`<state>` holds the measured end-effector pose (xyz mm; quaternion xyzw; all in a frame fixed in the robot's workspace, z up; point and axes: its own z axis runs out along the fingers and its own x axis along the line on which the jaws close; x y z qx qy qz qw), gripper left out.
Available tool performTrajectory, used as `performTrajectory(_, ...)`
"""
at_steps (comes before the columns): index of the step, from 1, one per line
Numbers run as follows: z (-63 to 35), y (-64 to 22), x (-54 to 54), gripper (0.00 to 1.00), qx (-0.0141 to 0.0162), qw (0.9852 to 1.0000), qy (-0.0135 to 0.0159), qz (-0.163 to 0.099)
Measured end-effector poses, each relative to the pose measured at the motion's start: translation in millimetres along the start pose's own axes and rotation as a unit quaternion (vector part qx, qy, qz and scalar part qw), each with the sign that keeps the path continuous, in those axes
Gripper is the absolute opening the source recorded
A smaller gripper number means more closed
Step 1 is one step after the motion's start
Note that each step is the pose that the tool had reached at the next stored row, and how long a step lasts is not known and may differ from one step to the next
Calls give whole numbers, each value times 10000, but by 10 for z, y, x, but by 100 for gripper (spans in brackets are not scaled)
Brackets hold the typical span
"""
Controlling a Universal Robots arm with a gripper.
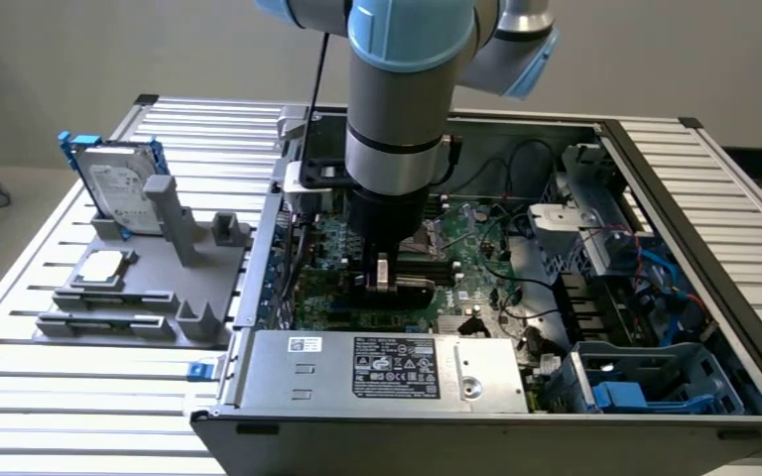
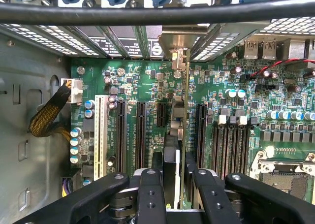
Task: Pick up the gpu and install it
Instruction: 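Press down on the gpu until it lock into place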
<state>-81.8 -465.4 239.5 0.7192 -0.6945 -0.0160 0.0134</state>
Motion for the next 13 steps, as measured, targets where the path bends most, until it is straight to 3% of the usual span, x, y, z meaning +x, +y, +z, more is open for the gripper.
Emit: performTrajectory(13,0,0,0,27,0,10000,0,0)
